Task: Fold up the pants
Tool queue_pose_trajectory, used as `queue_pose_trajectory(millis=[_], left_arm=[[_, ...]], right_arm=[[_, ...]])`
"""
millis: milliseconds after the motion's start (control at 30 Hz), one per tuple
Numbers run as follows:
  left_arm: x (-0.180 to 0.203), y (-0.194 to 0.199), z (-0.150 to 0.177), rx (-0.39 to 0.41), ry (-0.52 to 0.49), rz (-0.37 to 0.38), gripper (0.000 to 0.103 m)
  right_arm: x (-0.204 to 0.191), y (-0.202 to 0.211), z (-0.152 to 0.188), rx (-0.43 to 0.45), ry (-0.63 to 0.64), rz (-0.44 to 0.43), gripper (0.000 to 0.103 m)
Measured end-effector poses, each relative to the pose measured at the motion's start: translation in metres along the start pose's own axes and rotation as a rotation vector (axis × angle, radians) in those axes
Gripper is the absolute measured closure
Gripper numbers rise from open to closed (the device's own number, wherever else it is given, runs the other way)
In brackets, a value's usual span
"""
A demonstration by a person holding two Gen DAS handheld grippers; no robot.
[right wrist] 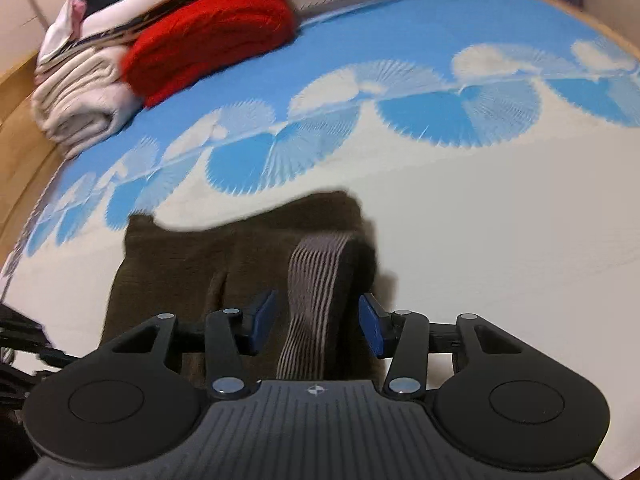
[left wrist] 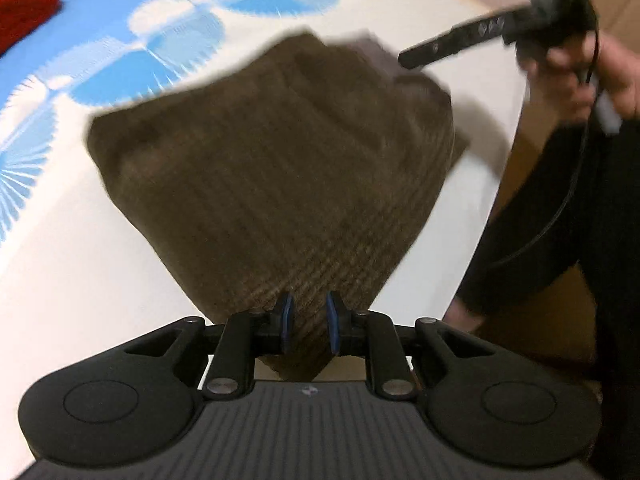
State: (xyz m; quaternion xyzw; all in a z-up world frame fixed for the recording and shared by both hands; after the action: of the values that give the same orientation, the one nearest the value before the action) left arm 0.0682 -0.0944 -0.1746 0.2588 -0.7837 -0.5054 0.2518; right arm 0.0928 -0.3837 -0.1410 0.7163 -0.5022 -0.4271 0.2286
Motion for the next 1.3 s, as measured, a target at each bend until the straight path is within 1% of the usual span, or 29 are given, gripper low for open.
queue_pose_trajectory(millis=[33,67,100,133,200,267,333,400,433,500,533,567,600,633,667,700,767,867,900,933,1000,1033,1067,1100,1133,1167,1233,1267,1300], left_arm=[[0.003,-0.006,0.000,-0.005,-0.016,-0.003,0.084],[0.004,-0.010,-0.002,-0.005,-0.025,-0.005,0.084],[0.005,-0.014,-0.004,-0.006,-0.023,-0.006,0.084],[0.006,-0.016,-0.006,-0.008,-0.028,-0.016,0.084],[0.011,-0.018,-0.009,-0.013,-0.077,-0.041,0.085],[0.009,-0.014,-0.014,-0.015,-0.112,-0.039,0.085],[-0.005,-0.001,-0.026,0.049,-0.027,-0.012,0.083],[-0.032,0.017,-0.046,0.157,0.111,-0.025,0.083],[-0.042,0.022,-0.052,0.194,0.155,-0.029,0.083],[-0.065,0.027,-0.063,0.252,0.236,-0.081,0.083],[-0.073,0.023,-0.066,0.250,0.264,-0.099,0.083],[-0.080,0.015,-0.068,0.226,0.287,-0.116,0.083],[-0.089,0.002,-0.066,0.170,0.312,-0.157,0.083],[-0.096,-0.013,-0.063,0.098,0.332,-0.211,0.084],[-0.100,-0.022,-0.062,0.055,0.341,-0.227,0.084],[-0.101,-0.023,-0.066,0.051,0.349,-0.225,0.084],[-0.106,-0.011,-0.079,0.108,0.401,-0.207,0.084],[-0.108,0.008,-0.096,0.237,0.419,-0.178,0.084],[-0.109,0.007,-0.099,0.256,0.431,-0.185,0.084],[-0.113,0.002,-0.101,0.259,0.451,-0.198,0.084],[-0.120,-0.011,-0.101,0.227,0.482,-0.231,0.084],[-0.120,-0.016,-0.100,0.212,0.486,-0.237,0.083],[-0.120,-0.016,-0.101,0.212,0.491,-0.240,0.080],[-0.121,-0.012,-0.102,0.221,0.520,-0.236,0.076],[-0.123,-0.007,-0.102,0.238,0.559,-0.222,0.059],[-0.126,0.001,-0.100,0.265,0.613,-0.207,0.037],[-0.131,0.014,-0.097,0.306,0.677,-0.193,0.016],[-0.133,0.016,-0.094,0.306,0.703,-0.188,0.012],[-0.139,0.013,-0.087,0.281,0.742,-0.176,0.012]], right_arm=[[0.000,-0.007,0.007,-0.058,0.018,0.003,0.056],[0.003,-0.014,0.013,-0.108,0.039,0.035,0.056],[0.006,-0.022,0.019,-0.144,0.062,0.077,0.053],[0.005,-0.023,0.019,-0.147,0.074,0.087,0.049],[0.005,-0.022,0.016,-0.137,0.068,0.086,0.049],[0.002,-0.018,0.012,-0.105,0.052,0.076,0.050],[-0.005,-0.007,0.005,-0.037,0.079,0.066,0.052],[-0.011,0.000,0.004,-0.009,0.083,0.029,0.052],[-0.011,-0.001,0.006,-0.014,0.087,0.018,0.052],[-0.014,-0.010,0.016,-0.083,0.128,0.021,0.053],[-0.014,-0.018,0.023,-0.132,0.154,0.051,0.054],[-0.014,-0.025,0.030,-0.167,0.191,0.097,0.049],[-0.015,-0.028,0.032,-0.175,0.227,0.119,0.044],[-0.017,-0.027,0.031,-0.170,0.238,0.114,0.044],[-0.017,-0.025,0.028,-0.162,0.232,0.104,0.044],[-0.017,-0.023,0.026,-0.155,0.210,0.088,0.044],[-0.017,-0.020,0.018,-0.125,0.194,0.087,0.044],[-0.022,-0.020,0.003,-0.066,0.179,0.098,0.044],[-0.023,-0.020,-0.003,-0.039,0.172,0.113,0.044],[-0.022,-0.021,-0.007,-0.018,0.170,0.129,0.044],[-0.018,-0.025,-0.013,0.002,0.159,0.163,0.044],[-0.014,-0.029,-0.014,-0.008,0.144,0.178,0.040],[-0.007,-0.034,-0.013,-0.033,0.108,0.193,0.035],[0.001,-0.039,-0.012,-0.053,0.060,0.200,0.025],[0.007,-0.041,-0.011,-0.068,0.005,0.185,0.021],[0.013,-0.042,-0.010,-0.080,-0.050,0.155,0.021],[0.021,-0.045,-0.007,-0.103,-0.125,0.106,0.018],[0.024,-0.048,-0.005,-0.121,-0.147,0.087,0.018],[0.026,-0.051,-0.003,-0.144,-0.162,0.068,0.015]])
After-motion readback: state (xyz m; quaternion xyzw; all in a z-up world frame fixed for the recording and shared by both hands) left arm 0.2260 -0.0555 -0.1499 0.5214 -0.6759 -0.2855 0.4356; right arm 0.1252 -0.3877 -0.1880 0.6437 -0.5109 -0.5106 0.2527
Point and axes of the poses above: each gripper's, at about its wrist camera, not at the fingertips, and y roughly against the way its jaws point, x to its right, z to its underside, the point moved 6 cm from there along -y, roughly the way its jaws point, and after that the axes turned 2 degrees about y, right-handed, at the moved point
